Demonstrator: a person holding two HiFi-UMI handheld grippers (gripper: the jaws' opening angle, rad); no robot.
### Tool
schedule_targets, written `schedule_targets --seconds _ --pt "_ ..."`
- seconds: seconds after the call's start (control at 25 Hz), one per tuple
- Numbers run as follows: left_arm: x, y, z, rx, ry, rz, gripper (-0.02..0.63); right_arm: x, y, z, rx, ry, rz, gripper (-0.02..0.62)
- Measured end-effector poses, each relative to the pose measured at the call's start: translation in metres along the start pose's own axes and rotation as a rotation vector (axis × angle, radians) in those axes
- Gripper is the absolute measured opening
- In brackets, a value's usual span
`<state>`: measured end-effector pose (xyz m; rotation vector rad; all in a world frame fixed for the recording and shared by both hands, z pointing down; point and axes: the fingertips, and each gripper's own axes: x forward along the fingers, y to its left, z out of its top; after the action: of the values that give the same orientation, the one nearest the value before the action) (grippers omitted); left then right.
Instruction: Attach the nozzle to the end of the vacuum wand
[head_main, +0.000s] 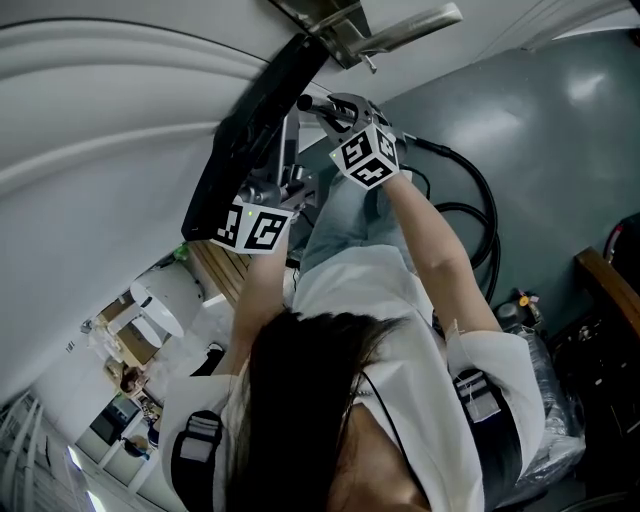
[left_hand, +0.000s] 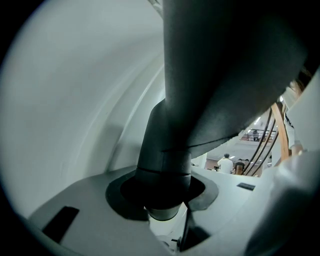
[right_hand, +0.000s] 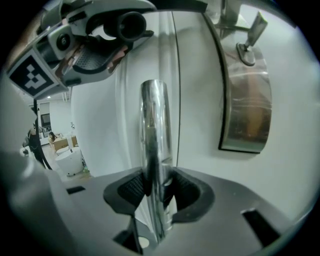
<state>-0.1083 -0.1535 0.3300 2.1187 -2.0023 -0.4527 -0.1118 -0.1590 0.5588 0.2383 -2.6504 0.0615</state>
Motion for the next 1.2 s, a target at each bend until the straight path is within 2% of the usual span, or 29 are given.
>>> schedule_targets --seconds 0.24,0.4,0.64,1.04,1.2 --pt "-0.004 0.003 -0.004 -0.041 0.009 0.023 0.149 -0.025 0.000 0.011 0.017 -0.055 0.002 0.146" --pt "-0.005 0.006 -0.007 -0.062 0.022 0.036 0.149 -0.035 0.011 0.030 0.046 -0.114 0.044 0.144" --pt "-0.010 0.009 -0.017 -0.017 0.108 0.031 0.149 -0.036 0.041 0.029 0.039 -0.134 0.087 0.144" --pt "-0.021 0.004 -0.045 -0.019 0.250 0.019 0.149 -0.046 0.061 0.023 0.011 -0.153 0.112 0.144" --pt "-0.031 0.005 -0.046 -0.032 0.260 0.019 0.149 -0.044 0.071 0.026 0.001 -0.151 0.119 0.144"
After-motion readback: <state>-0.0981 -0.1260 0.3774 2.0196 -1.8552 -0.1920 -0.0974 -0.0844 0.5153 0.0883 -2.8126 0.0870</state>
